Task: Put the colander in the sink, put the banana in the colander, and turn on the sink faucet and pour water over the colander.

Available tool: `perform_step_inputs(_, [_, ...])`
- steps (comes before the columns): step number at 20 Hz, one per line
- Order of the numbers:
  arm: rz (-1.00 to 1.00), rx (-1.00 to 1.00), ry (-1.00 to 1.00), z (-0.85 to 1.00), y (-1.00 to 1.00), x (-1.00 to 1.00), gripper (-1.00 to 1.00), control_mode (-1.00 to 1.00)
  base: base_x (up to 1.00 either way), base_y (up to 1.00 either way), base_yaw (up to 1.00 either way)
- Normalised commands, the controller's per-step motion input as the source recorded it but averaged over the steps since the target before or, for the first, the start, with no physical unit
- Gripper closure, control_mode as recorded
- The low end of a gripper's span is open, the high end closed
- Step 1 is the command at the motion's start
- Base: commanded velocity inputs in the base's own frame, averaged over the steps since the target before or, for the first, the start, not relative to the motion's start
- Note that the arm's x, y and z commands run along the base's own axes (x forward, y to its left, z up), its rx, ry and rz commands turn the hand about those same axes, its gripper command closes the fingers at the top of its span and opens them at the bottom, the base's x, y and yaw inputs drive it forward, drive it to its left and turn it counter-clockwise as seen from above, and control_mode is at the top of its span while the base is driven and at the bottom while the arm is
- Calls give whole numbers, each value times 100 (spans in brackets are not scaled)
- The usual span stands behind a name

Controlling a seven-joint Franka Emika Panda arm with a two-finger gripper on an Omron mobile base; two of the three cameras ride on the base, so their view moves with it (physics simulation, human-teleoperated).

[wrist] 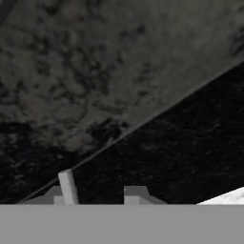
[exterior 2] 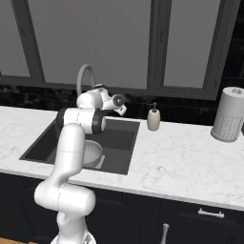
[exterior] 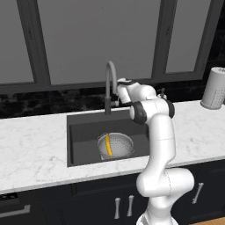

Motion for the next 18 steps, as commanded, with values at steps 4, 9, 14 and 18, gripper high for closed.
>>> perform_step_inputs(4, [-10, 0, 2, 0, -100, -11, 100, -100, 0, 0, 0])
perform_step_inputs(9, [-10, 0, 3, 0, -100, -18, 100, -100, 0, 0, 0])
perform_step_inputs(14, [-7, 0, 3, 0, -96, -28, 100, -100, 0, 0, 0])
perform_step_inputs(18, [-2, 1, 0, 1, -87, -49, 100, -100, 0, 0, 0])
